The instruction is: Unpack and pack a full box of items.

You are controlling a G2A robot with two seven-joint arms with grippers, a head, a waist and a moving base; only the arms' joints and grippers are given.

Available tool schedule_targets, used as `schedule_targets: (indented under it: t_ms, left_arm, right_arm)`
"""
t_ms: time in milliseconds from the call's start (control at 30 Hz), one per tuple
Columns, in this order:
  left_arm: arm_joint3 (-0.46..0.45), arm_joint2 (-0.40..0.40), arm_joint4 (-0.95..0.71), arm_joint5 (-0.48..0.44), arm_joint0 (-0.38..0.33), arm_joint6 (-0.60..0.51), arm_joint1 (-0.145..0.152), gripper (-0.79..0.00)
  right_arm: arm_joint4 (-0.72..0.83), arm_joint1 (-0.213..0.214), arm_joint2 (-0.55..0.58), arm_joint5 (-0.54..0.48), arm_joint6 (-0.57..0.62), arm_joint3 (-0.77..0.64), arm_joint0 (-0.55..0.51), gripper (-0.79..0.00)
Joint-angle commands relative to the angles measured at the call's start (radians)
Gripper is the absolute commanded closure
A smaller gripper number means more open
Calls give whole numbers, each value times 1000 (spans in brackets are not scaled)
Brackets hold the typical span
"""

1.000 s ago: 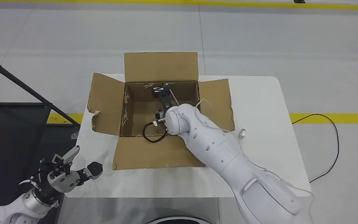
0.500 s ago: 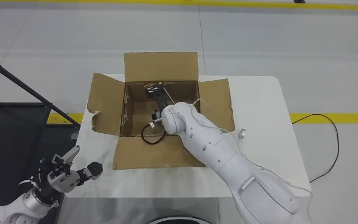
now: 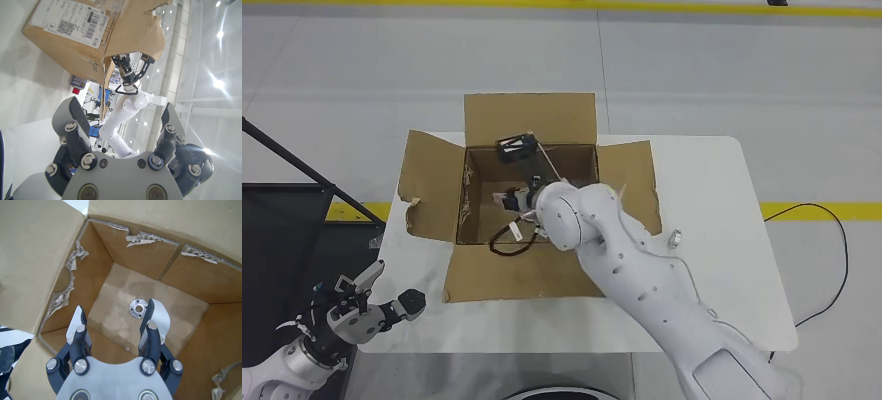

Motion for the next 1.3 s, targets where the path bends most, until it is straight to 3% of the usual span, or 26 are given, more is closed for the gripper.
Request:
schedule_targets:
  t_ms: [0, 233, 600, 867, 1033, 1267]
  left_arm:
    - [0, 0, 0, 0, 0, 0, 0, -785]
    - [0, 0, 0, 0, 0, 0, 0, -785]
    - [0, 0, 0, 0, 0, 0, 0, -785]
    - [0, 0, 0, 0, 0, 0, 0, -785]
    - [0, 0, 0, 0, 0, 0, 0, -785]
    - [0, 0, 0, 0, 0, 0, 0, -785]
  right_arm:
    - [-31, 14, 30, -2, 28, -104, -46, -637]
    - [-170, 63, 173, -25, 142, -445, -207, -782]
    - [-339, 125, 469, -93, 304, -925, -557, -785]
    - [-434, 144, 587, -103, 338, -925, -708, -785]
    - [-452, 148, 618, -59, 279, -925, -840, -785]
    - [-351, 149, 650, -43, 146, -925, -983, -785]
